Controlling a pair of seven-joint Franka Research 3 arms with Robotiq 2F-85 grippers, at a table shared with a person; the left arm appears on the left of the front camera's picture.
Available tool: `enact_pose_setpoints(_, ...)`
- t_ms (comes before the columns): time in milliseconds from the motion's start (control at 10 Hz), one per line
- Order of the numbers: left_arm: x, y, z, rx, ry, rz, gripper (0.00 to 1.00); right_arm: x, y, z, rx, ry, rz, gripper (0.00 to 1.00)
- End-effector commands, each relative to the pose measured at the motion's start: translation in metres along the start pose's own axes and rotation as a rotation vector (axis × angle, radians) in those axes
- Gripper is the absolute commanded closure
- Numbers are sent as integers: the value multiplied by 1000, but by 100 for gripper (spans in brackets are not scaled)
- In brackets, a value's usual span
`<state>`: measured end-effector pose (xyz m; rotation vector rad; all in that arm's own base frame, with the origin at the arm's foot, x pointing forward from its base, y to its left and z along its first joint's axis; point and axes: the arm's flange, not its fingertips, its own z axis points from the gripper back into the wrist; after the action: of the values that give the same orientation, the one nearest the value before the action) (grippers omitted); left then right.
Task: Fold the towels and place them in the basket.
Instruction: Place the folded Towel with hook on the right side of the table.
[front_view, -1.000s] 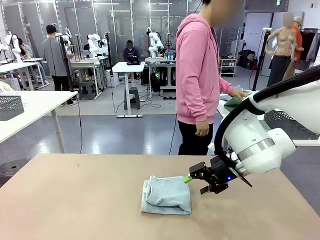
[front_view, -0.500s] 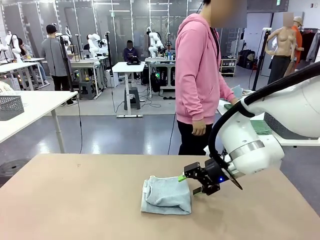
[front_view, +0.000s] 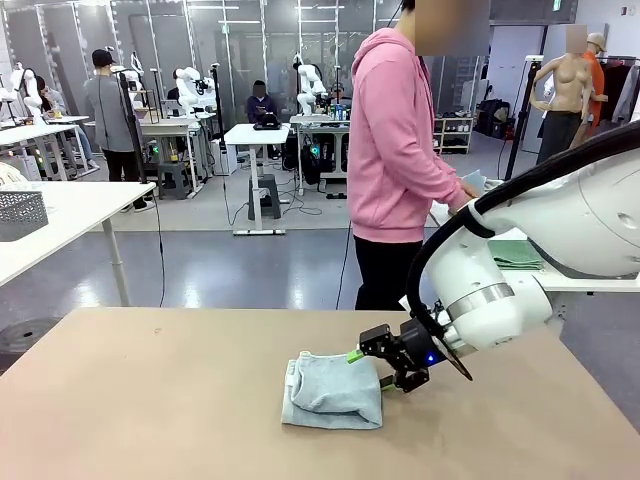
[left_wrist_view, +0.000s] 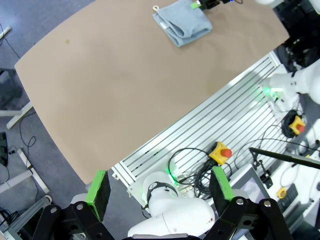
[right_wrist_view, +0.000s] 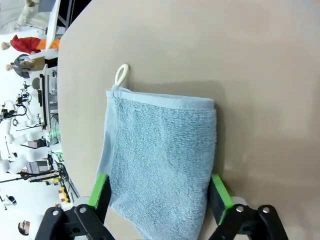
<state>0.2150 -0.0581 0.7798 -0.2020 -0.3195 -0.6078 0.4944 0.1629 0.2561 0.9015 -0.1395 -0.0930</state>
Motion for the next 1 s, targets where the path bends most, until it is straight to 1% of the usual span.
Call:
enact_pose_setpoints(0,-1,1,0,10,8,-7,0,4,7,-12,17,-5,-35,60)
enact_pose_setpoints(100,-1,1,0,10,8,-7,0,5,10,-15,20,-4,-42,60)
enact_pose_setpoints(200,-1,1,0,10,8,-7,0,6,15,-17,17,-8,-41,100)
enact_pose_setpoints(300,-1,1,0,10,8,-7,0,6,18,-19,13,-12,-43,76)
enact_pose_setpoints(400,-1,1,0,10,8,-7,0,6,20,-20,8,-16,-49,100)
enact_pose_setpoints(500,-1,1,0,10,8,-7,0,5,21,-21,0,-18,-53,100)
enact_pose_setpoints(900,-1,1,0,10,8,-7,0,1,28,-25,-125,-18,-84,100)
